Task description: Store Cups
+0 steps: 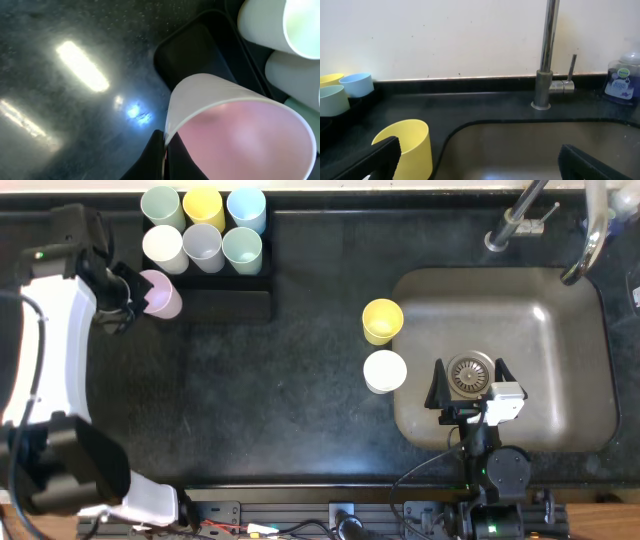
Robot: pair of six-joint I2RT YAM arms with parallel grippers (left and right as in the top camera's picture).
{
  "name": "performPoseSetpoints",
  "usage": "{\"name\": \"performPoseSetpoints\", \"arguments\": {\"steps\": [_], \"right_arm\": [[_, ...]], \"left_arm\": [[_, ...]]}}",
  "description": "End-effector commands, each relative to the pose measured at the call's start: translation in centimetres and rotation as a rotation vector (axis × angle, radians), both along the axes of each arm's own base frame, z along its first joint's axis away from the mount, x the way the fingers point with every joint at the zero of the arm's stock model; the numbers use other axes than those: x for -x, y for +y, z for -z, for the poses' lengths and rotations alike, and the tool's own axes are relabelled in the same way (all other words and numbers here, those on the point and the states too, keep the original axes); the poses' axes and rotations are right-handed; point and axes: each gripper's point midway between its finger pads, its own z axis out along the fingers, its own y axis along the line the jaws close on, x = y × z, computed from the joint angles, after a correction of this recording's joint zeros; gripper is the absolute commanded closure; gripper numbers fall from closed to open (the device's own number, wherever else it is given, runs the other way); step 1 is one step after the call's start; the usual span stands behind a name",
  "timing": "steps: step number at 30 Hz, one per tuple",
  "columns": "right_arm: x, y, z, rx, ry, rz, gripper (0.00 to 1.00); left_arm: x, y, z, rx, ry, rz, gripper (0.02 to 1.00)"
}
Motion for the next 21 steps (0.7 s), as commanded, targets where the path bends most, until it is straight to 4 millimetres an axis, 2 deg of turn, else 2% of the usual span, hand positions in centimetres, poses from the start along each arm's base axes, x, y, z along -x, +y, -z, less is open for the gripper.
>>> {"name": "performPoseSetpoints", "arguments": {"steps": [1, 8, 21], "right_arm": [[0.0, 0.2, 0.4, -0.008, 0.001, -0.012, 0.003], [0.0, 0.3, 0.4, -0.008, 0.001, -0.012, 0.003], [0.0, 0.2, 0.4, -0.008, 0.001, -0.012, 0.003]], "left_arm": [[-1.8, 0.9, -0.6, 0.020, -0.012, -0.001, 0.982], [-2.2, 2.2, 0.1, 0.029, 0.015, -0.031, 0.982], [-3.1, 2.3, 2.6, 0.039, 0.054, -0.028, 0.982]]}}
